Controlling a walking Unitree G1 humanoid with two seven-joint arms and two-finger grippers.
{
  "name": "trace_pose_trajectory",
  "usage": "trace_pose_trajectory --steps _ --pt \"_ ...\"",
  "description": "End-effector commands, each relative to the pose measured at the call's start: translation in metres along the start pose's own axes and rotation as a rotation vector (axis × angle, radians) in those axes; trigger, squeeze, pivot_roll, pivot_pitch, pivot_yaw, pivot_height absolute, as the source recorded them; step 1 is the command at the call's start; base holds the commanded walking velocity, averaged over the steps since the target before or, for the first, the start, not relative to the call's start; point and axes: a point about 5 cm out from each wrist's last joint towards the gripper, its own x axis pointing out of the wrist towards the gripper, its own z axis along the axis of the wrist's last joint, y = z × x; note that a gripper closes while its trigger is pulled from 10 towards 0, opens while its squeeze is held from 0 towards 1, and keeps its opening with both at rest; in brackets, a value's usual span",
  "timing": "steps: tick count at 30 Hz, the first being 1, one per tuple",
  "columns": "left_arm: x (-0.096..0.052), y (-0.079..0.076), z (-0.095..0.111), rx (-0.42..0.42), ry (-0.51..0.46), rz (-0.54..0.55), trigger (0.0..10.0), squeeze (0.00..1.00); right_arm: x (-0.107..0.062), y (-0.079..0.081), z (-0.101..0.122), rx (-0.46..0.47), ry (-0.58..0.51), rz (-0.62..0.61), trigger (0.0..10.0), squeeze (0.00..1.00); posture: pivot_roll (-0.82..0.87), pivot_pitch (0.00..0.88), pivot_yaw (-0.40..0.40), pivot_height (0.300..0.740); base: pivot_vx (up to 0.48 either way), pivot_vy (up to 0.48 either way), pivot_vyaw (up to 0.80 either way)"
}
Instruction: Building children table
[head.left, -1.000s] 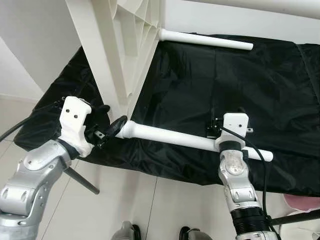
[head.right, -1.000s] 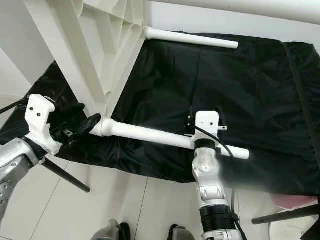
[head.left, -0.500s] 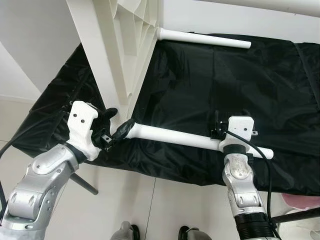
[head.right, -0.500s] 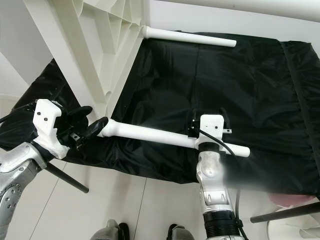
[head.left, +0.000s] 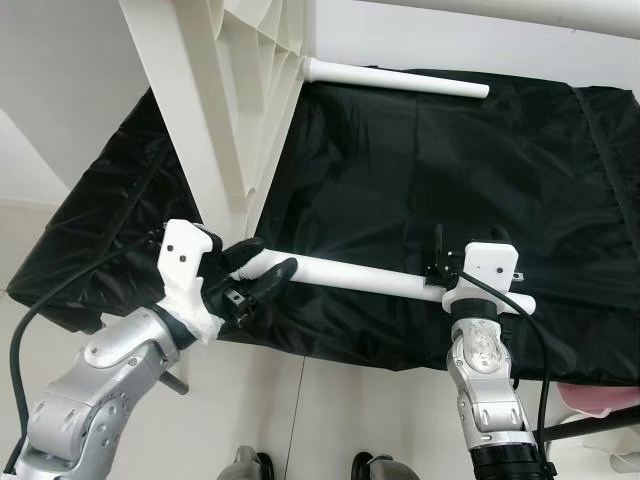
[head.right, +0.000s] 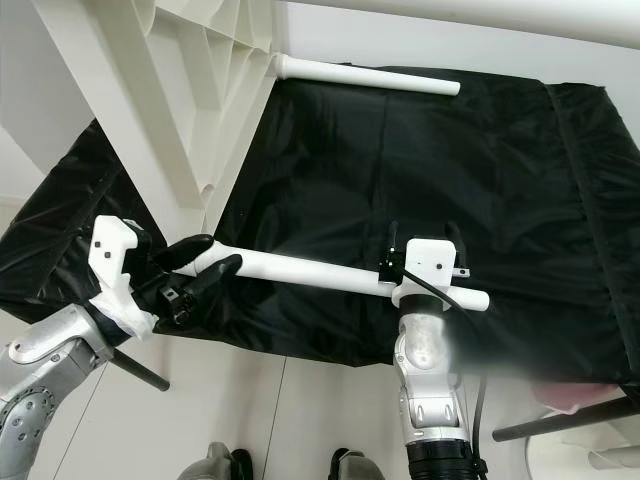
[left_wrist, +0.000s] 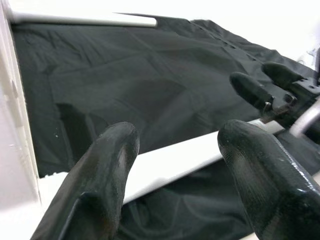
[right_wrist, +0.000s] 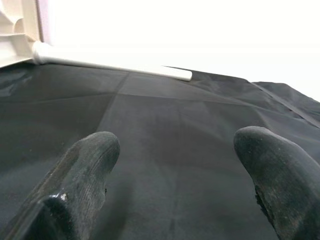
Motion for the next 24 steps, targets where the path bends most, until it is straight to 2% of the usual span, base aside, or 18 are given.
trace_pose_trajectory --steps 1,2,3,4,7,9,15,24 --pt "0.0 0.002 -0.007 0.021 0.021 0.047 10.0 0.0 -0.003 -0.003 0.001 0.01 0.0 -0.023 10.0 0.0 0.06 0.143 0.032 0.74 0.0 0.0 0.0" --pt "0.001 0.003 -0.009 0.013 0.014 0.083 10.0 0.0 -0.003 -0.005 0.002 0.011 -0.003 -0.033 10.0 0.0 0.05 0.145 0.034 0.74 0.0 0.0 0.0" --pt "0.004 0.006 -0.011 0.039 0.016 0.14 10.0 0.0 -0.004 -0.008 0.003 0.01 -0.002 -0.04 10.0 0.0 0.04 0.144 0.033 0.74 0.0 0.0 0.0" --pt "0.004 0.006 -0.011 0.039 0.016 0.14 10.0 0.0 -0.004 -0.008 0.003 0.01 -0.002 -0.04 10.0 0.0 0.04 0.144 0.033 0.74 0.0 0.0 0.0" --pt "0.009 0.015 -0.018 0.115 0.018 0.265 10.0 0.0 -0.006 -0.014 0.005 0.001 0.0 -0.047 10.0 0.0 0.04 0.142 0.028 0.74 0.0 0.0 0.0" --pt "0.009 0.019 -0.02 0.142 0.017 0.3 10.0 0.0 -0.007 -0.015 0.006 -0.006 -0.004 -0.044 10.0 0.0 0.04 0.142 0.028 0.74 0.0 0.0 0.0" --pt "0.012 0.031 -0.032 0.171 0.011 0.392 10.0 0.0 -0.006 -0.016 0.008 -0.024 -0.013 -0.021 10.0 0.0 0.01 0.137 -0.002 0.74 0.0 0.0 0.0" --pt "0.012 0.026 -0.038 0.164 -0.021 0.4 10.0 0.0 -0.008 -0.013 0.007 -0.036 -0.015 0.01 10.0 0.0 -0.01 0.145 0.0 0.74 0.0 0.0 0.0"
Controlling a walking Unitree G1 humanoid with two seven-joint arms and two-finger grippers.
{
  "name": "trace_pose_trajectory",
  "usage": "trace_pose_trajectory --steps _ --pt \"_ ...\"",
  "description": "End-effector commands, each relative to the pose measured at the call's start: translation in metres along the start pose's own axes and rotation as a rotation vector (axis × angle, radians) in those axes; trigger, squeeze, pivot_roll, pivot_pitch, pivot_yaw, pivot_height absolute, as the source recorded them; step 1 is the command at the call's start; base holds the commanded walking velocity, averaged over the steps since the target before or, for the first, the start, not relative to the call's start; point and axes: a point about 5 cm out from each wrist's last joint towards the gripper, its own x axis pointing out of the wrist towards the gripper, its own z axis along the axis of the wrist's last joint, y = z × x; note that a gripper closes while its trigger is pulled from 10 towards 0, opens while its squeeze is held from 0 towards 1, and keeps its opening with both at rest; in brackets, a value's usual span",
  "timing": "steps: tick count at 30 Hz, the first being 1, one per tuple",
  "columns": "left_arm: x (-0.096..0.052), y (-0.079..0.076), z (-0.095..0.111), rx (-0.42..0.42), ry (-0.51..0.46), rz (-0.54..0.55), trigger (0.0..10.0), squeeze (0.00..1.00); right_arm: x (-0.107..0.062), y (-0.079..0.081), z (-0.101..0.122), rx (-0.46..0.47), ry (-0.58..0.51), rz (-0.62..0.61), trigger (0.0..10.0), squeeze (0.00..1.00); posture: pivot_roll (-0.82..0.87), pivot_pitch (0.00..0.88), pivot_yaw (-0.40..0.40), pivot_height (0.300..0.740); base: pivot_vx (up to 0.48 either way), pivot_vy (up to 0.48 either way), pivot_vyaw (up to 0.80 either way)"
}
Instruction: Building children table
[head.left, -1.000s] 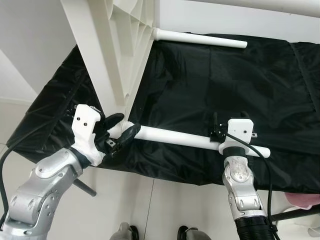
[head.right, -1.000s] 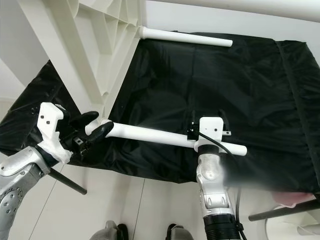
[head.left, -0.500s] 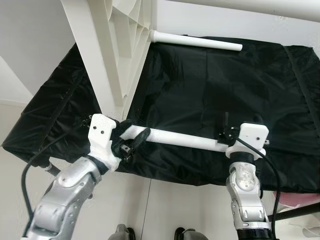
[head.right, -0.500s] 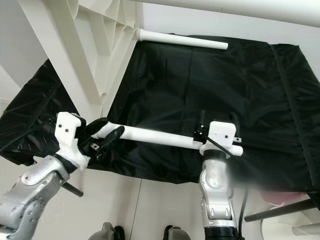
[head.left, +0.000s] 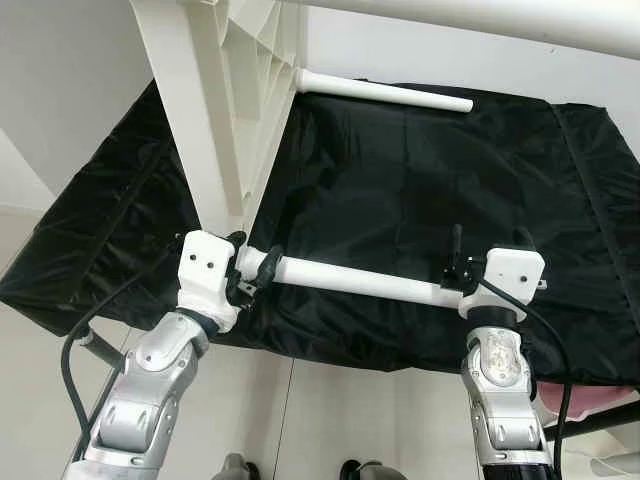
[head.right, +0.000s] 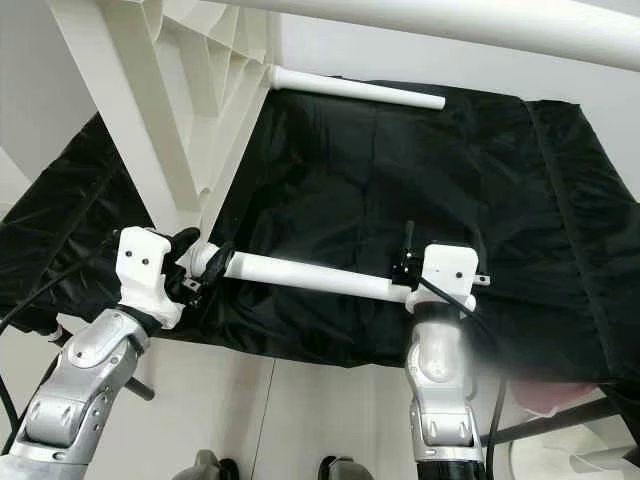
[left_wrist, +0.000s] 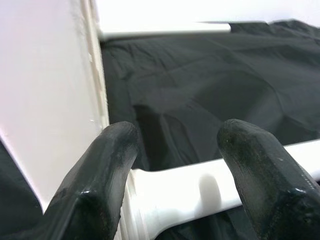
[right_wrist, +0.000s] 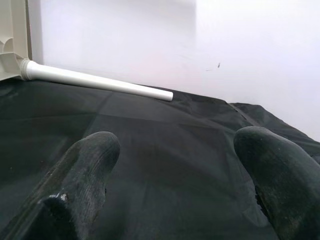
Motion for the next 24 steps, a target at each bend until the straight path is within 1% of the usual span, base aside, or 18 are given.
trace_pose_trajectory --steps 1,2,8,19,24 --pt "-0.0092 -0.0067 -0.0153 0.006 0.035 0.05 10.0 0.0 -0.0089 0.002 -0.0062 -0.001 0.025 0.02 10.0 0.0 -0.02 0.148 0.004 0.74 0.0 0.0 0.0" --pt "-0.0118 -0.0097 -0.0184 0.012 0.041 0.049 10.0 0.0 -0.0109 0.0023 -0.0073 0.001 0.03 0.024 10.0 0.0 -0.02 0.148 0.005 0.74 0.0 0.0 0.0" --pt "-0.0124 -0.0124 -0.0223 0.057 0.03 0.068 10.0 0.0 -0.0139 0.0036 -0.0081 0.006 0.045 0.031 10.0 0.0 -0.02 0.15 0.006 0.74 0.0 0.0 0.0" --pt "-0.0066 -0.0113 -0.0245 0.058 -0.005 0.109 10.0 0.0 -0.0099 0.0062 -0.0063 -0.001 0.035 0.046 10.0 0.0 -0.03 0.134 -0.004 0.74 0.0 0.0 0.0" --pt "-0.0057 -0.0093 -0.0249 0.068 -0.012 0.13 10.0 0.0 -0.0077 0.0068 -0.0066 -0.005 0.03 0.054 10.0 0.0 -0.02 0.127 -0.008 0.74 0.0 -0.285 0.0"
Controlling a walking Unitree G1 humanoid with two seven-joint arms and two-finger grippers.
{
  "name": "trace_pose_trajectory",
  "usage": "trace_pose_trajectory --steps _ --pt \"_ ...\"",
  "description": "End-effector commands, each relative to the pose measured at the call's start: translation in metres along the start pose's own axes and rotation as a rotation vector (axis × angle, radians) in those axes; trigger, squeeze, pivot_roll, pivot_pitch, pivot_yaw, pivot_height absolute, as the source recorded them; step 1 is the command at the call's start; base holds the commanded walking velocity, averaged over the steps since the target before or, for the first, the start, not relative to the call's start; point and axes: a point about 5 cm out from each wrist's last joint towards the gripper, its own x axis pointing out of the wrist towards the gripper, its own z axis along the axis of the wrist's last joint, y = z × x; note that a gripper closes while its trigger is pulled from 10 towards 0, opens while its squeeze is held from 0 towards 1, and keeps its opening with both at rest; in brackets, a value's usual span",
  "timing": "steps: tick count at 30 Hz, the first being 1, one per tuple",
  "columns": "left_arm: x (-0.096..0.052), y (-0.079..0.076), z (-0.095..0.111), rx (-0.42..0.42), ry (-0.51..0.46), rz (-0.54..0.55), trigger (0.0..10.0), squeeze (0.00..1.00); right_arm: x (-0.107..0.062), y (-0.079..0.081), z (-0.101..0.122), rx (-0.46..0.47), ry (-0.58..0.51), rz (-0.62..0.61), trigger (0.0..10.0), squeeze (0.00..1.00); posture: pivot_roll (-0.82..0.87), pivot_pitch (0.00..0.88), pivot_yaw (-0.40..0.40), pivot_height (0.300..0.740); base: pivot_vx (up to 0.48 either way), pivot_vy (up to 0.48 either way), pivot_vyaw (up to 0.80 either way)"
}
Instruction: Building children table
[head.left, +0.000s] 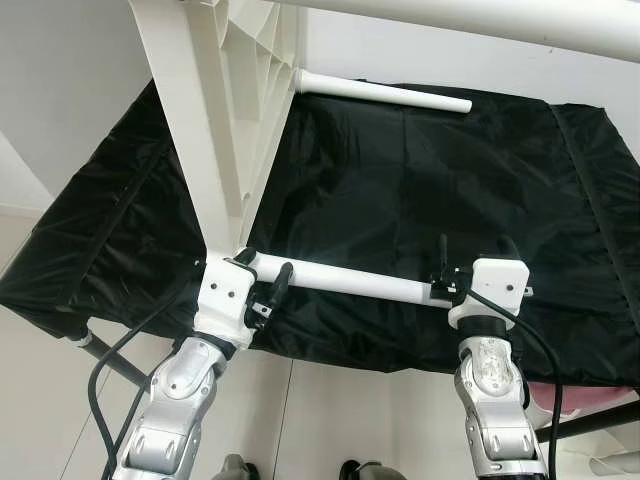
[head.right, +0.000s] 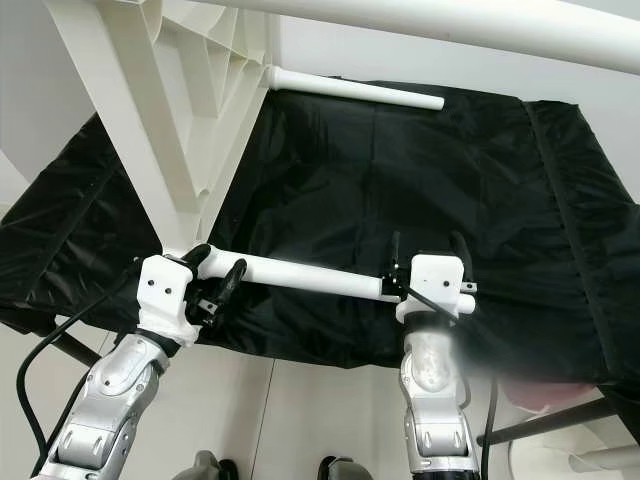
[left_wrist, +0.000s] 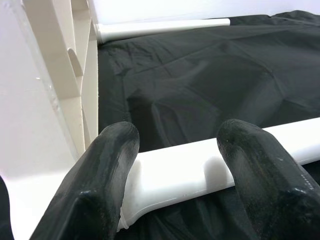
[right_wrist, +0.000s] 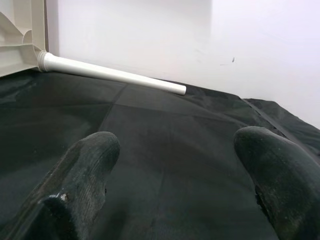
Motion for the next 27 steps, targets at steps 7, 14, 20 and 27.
trace_pose_trajectory --steps 7,14,20,27 --pt "-0.0004 0.0068 -0.0039 0.033 0.008 0.096 10.0 0.0 0.0016 0.0025 -0.0043 -0.006 0.012 0.013 10.0 0.0 -0.01 0.116 -0.01 0.74 0.0 -0.288 0.0" --pt "-0.0005 0.0098 -0.0045 0.041 0.005 0.104 10.0 0.0 0.0011 0.005 -0.0048 -0.002 0.012 0.02 10.0 0.0 -0.01 0.109 -0.008 0.74 0.0 -0.291 0.0" --pt "0.0002 0.0094 -0.0048 0.027 -0.003 0.106 10.0 0.0 0.0008 0.0046 -0.0051 -0.006 0.013 0.029 10.0 0.0 -0.01 0.113 -0.013 0.74 0.0 -0.089 0.0" --pt "0.0007 0.0141 -0.0047 -0.013 0.006 0.145 10.0 0.0 0.0011 0.0052 -0.0043 -0.009 0.011 0.041 10.0 0.0 -0.02 0.125 -0.028 0.74 0.0 0.0 0.0"
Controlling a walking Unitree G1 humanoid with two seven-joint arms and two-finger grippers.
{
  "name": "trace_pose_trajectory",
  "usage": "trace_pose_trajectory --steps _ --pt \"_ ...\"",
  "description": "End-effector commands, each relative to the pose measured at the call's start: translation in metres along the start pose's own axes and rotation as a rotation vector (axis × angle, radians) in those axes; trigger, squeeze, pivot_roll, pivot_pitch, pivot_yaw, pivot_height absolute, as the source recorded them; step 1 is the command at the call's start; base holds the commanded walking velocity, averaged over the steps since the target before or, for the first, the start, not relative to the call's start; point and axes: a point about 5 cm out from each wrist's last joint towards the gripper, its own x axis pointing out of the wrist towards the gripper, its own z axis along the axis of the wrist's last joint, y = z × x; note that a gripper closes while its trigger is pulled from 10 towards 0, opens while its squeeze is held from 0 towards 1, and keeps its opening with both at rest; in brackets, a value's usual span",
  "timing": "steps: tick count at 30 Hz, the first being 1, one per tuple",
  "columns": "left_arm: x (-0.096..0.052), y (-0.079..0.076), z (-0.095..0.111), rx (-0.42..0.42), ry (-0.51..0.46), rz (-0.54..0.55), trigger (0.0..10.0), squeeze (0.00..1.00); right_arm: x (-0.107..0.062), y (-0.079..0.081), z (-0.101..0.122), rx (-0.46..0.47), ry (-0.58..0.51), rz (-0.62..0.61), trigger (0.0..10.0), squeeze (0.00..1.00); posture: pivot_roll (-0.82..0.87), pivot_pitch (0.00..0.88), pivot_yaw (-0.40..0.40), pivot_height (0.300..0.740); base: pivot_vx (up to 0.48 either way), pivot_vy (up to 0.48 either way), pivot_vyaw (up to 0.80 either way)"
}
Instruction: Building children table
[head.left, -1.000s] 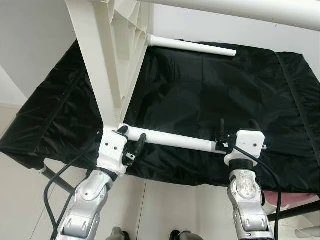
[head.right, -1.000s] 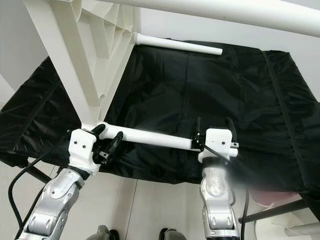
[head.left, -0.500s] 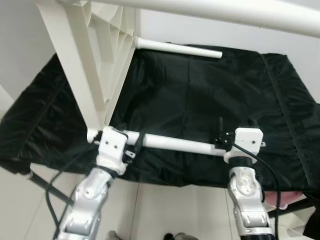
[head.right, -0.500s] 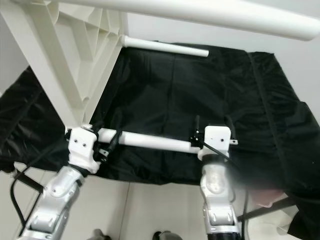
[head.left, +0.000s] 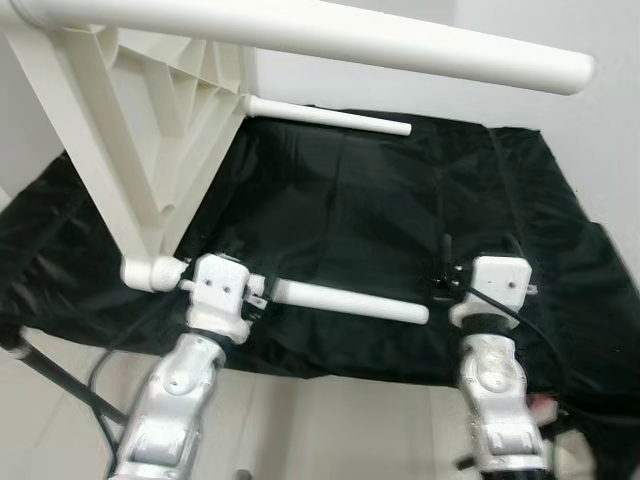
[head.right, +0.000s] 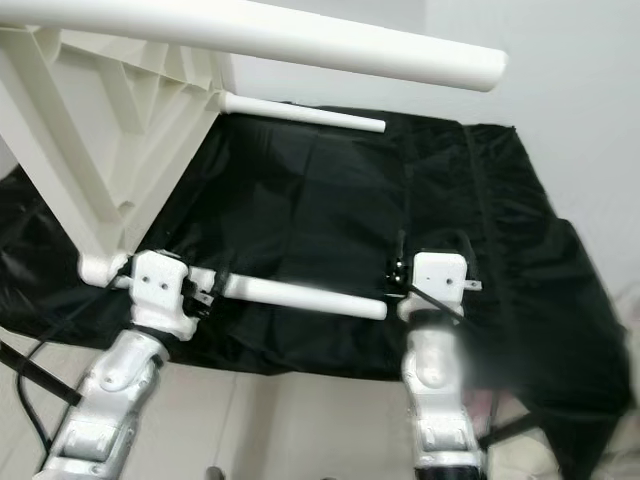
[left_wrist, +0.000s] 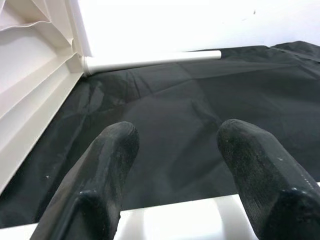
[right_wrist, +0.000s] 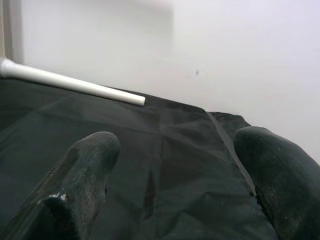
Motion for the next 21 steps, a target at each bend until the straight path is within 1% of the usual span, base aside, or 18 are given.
trace_pose_trajectory --steps 1,3,5,9,11,12,13,14,15,16,17,18,19,20,21 --pt "0.0 0.0 -0.003 -0.022 0.019 0.025 10.0 0.0 -0.001 -0.002 -0.001 -0.008 0.002 -0.004 10.0 0.0 -0.02 0.125 -0.028 0.74 0.0 0.0 0.0" --pt "-0.001 0.001 -0.003 -0.034 0.02 0.03 10.0 0.0 -0.001 -0.002 0.0 -0.008 0.002 -0.002 10.0 0.0 -0.03 0.129 -0.032 0.74 0.0 0.0 0.0" --pt "-0.002 0.004 -0.005 -0.065 0.052 0.041 10.0 0.0 -0.001 -0.001 0.001 -0.009 -0.002 0.01 10.0 0.0 -0.03 0.138 -0.036 0.74 0.0 0.0 0.0" --pt "-0.003 0.007 -0.008 -0.064 0.074 0.065 10.0 0.0 0.0 -0.001 0.003 -0.024 -0.017 0.021 10.0 0.0 -0.04 0.141 -0.032 0.74 0.0 0.0 0.0" --pt "-0.003 0.011 -0.008 -0.079 0.082 0.102 10.0 0.0 0.001 -0.002 0.005 -0.041 -0.031 0.018 10.0 0.0 -0.04 0.141 -0.032 0.74 0.0 0.0 0.0" --pt "-0.003 0.011 -0.008 -0.079 0.082 0.102 10.0 0.0 0.001 -0.002 0.005 -0.041 -0.031 0.018 10.0 0.0 -0.04 0.141 -0.032 0.74 0.0 0.0 0.0" --pt "-0.002 0.013 -0.006 -0.098 0.082 0.129 10.0 0.0 0.002 -0.003 0.009 -0.056 -0.052 0.013 10.0 0.0 -0.02 0.146 -0.016 0.74 0.0 0.0 0.0" --pt "-0.002 0.013 -0.006 -0.098 0.082 0.129 10.0 0.0 0.002 -0.003 0.009 -0.056 -0.052 0.013 10.0 0.0 -0.02 0.146 -0.016 0.74 0.0 0.0 0.0" --pt "-0.003 0.016 -0.002 -0.13 0.072 0.16 10.0 0.0 0.003 -0.004 0.014 -0.077 -0.08 -0.002 10.0 0.0 -0.01 0.147 -0.005 0.74 0.0 0.0 0.0" --pt "-0.004 0.019 0.002 -0.142 0.063 0.18 10.0 0.0 0.004 -0.006 0.019 -0.102 -0.106 -0.02 10.0 0.0 -0.01 0.147 -0.003 0.74 0.0 0.0 0.0" --pt "-0.004 0.019 0.002 -0.142 0.063 0.18 10.0 0.0 0.004 -0.006 0.019 -0.102 -0.106 -0.02 10.0 0.0 -0.01 0.147 -0.003 0.74 0.0 0.0 0.0" --pt "-0.008 0.022 0.007 -0.176 0.04 0.174 10.0 0.0 0.003 -0.01 0.025 -0.13 -0.137 -0.056 10.0 0.0 -0.01 0.15 0.001 0.74 0.0 0.0 0.0" --pt "-0.012 0.021 0.008 -0.164 0.036 0.146 10.0 0.0 0.002 -0.012 0.025 -0.122 -0.138 -0.071 10.0 0.0 0.0 0.152 0.002 0.74 0.0 0.0 0.0" --pt "-0.012 0.021 0.008 -0.164 0.036 0.146 10.0 0.0 0.002 -0.012 0.025 -0.122 -0.138 -0.071 10.0 0.0 0.0 0.152 0.002 0.74 0.0 0.0 0.0" --pt "-0.018 0.022 0.009 -0.134 0.038 0.11 10.0 0.0 -0.002 -0.012 0.025 -0.101 -0.127 -0.073 10.0 0.0 0.0 0.155 0.003 0.74 0.0 0.0 0.0"
